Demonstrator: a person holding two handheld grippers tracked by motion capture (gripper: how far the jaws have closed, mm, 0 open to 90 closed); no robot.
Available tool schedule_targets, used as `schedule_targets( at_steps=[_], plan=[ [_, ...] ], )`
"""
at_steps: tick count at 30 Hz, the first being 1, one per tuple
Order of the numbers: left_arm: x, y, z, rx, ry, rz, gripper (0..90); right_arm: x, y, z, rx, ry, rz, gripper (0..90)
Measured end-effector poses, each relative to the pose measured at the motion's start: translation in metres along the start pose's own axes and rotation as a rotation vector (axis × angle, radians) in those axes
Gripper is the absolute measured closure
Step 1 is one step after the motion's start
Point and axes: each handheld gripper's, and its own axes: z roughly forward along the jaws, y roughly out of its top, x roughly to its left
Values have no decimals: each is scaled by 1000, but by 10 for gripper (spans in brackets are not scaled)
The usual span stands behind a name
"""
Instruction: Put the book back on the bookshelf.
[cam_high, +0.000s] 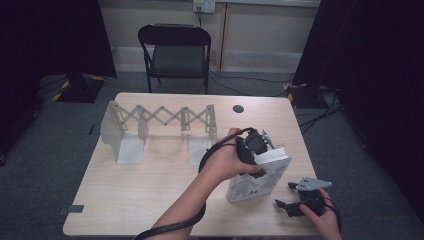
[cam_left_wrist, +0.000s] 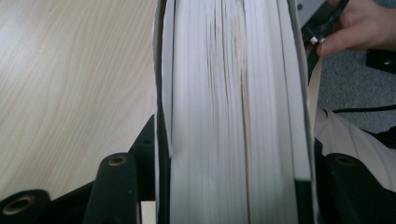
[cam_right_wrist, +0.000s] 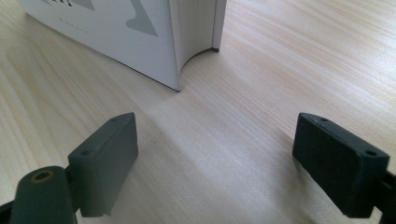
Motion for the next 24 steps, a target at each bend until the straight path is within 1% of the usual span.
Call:
schedule_targets(
  at_steps=[2,3,4,5,6,8,10,12,14,16,17,19,20,21,22,24],
  plan=[
    [0,1,4,5,-14,-9,431,0,0,0,0,0,0,137],
    [0,2,7,26,-13,-14,431,0,0,0,0,0,0,137],
    [-1,2,8,32,-14,-22,433,0,0,0,0,0,0,137],
    [-1,2,8,26,-13,-19,434,0,0,0,0,0,0,137],
    [0,2,8,32,-14,-14,436,0,0,0,0,1,0,138],
    [1,3,9,48,-18,-21,432,0,0,0,0,2,1,138],
    [0,3,10,83,-10,-25,409,0,0,0,0,1,0,138],
    [0,4,11,94,-10,-34,392,0,0,0,0,1,0,138],
    [0,3,12,95,-7,-51,375,0,0,0,0,1,0,137],
    [-1,3,12,98,3,-23,359,0,0,0,0,1,0,137],
    [-1,3,12,94,10,-32,350,0,0,0,0,1,0,138],
    [-1,2,12,90,5,-18,344,0,0,0,-1,1,0,138],
    [-1,2,12,97,8,-4,338,0,0,0,-1,2,1,138],
    [-2,2,12,100,12,0,323,0,0,0,-1,2,1,139],
    [-2,2,12,106,10,5,312,0,0,0,-1,2,1,139],
    [-1,2,12,116,3,-9,302,0,0,0,-1,3,2,140]
  ],
)
